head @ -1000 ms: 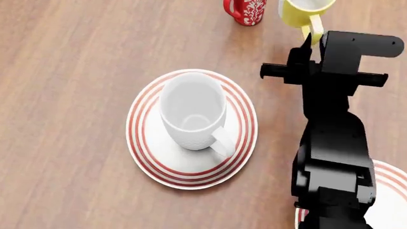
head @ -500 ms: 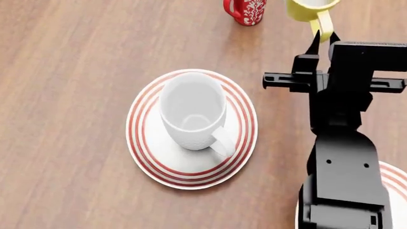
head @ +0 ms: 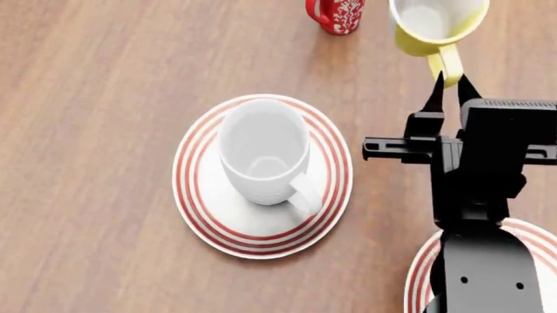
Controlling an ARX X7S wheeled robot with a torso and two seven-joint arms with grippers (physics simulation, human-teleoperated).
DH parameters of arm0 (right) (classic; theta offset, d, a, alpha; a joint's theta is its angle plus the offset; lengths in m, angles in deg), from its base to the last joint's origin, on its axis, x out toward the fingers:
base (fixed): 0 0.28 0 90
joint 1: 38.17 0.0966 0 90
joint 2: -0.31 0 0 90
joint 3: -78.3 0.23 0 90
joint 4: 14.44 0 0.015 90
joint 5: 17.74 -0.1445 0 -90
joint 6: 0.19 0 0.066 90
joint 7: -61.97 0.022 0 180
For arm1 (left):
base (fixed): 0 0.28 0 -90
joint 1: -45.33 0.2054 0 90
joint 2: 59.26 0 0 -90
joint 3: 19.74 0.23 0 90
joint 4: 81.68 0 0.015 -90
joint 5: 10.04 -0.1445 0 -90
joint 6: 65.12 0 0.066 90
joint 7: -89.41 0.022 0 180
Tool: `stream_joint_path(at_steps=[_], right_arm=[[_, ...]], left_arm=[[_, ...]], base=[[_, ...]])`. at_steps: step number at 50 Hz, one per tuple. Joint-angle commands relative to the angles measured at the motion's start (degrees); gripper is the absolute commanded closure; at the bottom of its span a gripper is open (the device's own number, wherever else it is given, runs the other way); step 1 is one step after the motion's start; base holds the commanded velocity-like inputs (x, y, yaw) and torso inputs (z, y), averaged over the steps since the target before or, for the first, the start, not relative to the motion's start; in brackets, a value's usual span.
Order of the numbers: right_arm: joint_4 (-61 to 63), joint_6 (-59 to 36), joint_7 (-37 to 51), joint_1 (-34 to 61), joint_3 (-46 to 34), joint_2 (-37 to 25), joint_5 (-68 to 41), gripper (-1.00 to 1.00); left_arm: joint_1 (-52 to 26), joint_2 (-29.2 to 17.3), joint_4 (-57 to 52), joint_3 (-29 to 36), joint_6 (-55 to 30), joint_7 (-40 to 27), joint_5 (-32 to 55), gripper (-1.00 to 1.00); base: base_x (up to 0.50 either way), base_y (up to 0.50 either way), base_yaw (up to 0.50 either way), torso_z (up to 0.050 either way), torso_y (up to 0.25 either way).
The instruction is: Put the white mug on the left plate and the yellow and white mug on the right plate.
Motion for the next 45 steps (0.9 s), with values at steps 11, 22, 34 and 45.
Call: stream_joint_path(at_steps=[11, 22, 34, 45], right_arm=[[25.54, -7.91, -1.84, -17.12, 4.15, -3.52, -4.92, 1.0], [35.16, -8.97, -2.96, -27.83, 10.16, -5.76, -7.96, 1.0], [41.32, -4.51, -5.17, -40.97, 18.35, -5.45, -11.66, 1.0], [42.49, -0.31, -6.94, -48.83, 21.84, -4.09, -13.04, 1.0]], left_arm=[[-0.99, -0.84, 0.14, -0.02, -1.0, -0.74, 0.38, -1.0], [-1.37, -0.97, 0.21, 0.19, -1.16, -1.07, 0.46, -1.0], [-1.77, -1.08, 0.43, 0.77, -1.45, -1.25, 0.14, -1.0], [-1.44, -1.07, 0.61, 1.05, -1.01, -1.06, -0.22, -1.0]], base=[[0.0, 0.0, 0.0, 0.0, 0.001], [0.0, 0.0, 0.0, 0.0, 0.0], [0.0, 0.0, 0.0, 0.0, 0.0], [0.0, 0.0, 0.0, 0.0, 0.0]])
